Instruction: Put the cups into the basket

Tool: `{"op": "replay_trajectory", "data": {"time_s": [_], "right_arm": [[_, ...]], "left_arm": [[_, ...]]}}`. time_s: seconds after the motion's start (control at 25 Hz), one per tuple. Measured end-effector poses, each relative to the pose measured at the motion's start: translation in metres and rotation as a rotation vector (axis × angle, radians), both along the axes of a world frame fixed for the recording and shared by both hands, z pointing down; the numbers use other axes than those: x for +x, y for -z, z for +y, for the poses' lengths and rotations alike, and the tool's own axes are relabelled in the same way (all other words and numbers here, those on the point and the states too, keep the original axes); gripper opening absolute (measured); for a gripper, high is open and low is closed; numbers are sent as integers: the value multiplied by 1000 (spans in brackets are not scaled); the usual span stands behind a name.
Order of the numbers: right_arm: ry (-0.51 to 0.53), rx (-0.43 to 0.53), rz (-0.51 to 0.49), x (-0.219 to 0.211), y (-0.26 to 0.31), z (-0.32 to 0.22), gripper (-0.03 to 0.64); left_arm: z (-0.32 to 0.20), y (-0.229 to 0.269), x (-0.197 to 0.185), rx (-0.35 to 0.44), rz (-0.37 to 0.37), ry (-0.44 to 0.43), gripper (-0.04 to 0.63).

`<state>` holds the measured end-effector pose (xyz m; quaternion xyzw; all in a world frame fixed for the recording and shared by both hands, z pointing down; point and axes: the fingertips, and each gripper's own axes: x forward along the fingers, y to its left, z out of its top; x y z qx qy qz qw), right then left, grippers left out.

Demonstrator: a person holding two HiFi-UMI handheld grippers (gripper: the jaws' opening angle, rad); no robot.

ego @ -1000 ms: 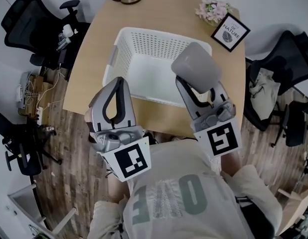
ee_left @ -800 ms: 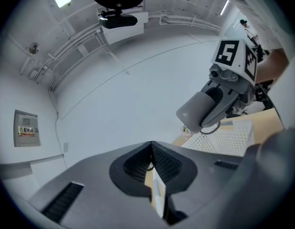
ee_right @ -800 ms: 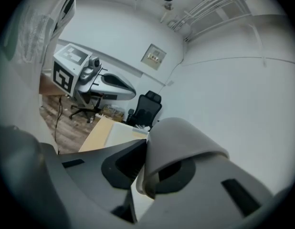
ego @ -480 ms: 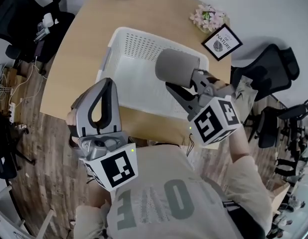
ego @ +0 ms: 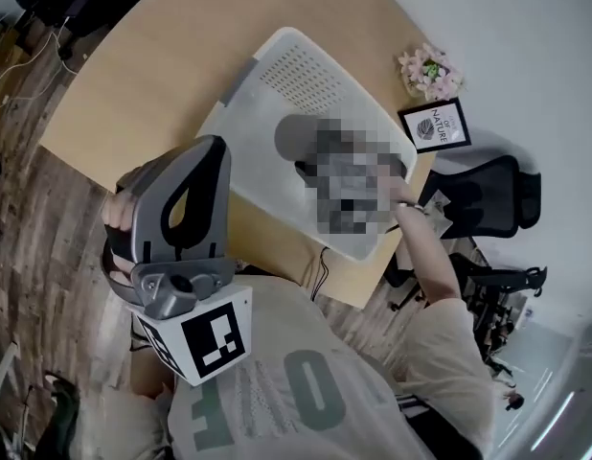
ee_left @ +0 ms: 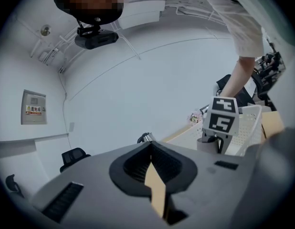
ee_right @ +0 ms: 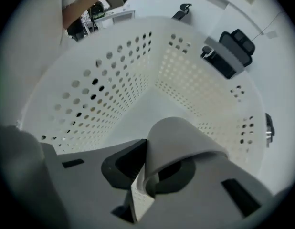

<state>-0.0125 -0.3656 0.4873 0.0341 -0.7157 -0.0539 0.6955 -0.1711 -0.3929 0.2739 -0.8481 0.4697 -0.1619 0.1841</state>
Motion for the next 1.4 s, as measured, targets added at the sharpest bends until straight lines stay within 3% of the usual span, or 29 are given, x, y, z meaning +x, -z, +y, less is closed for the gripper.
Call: {"op": "replay_trajectory", "data": {"time_s": [0.2, 0.52, 0.8, 1.16, 1.28, 1.4], "right_arm": [[15, -137, 106, 12, -47, 11, 40], [28, -191, 166, 29, -78, 33, 40], [-32, -96, 111, 24, -74, 26, 49], [-17, 39, 17, -2, -12, 14, 57], [-70, 153, -116, -13, 41, 8, 47], [-190, 307, -350, -21, 116, 4, 10]], "left_arm": [[-8, -14, -21, -31, 9, 67, 9], [-1, -25, -24, -60, 2, 101, 9], [-3, -24, -24, -54, 7, 94, 9], [-6, -10, -19, -27, 8, 67, 9], [-3, 5, -10, 3, -2, 44, 9], [6, 28, 5, 45, -3, 12, 9]]}}
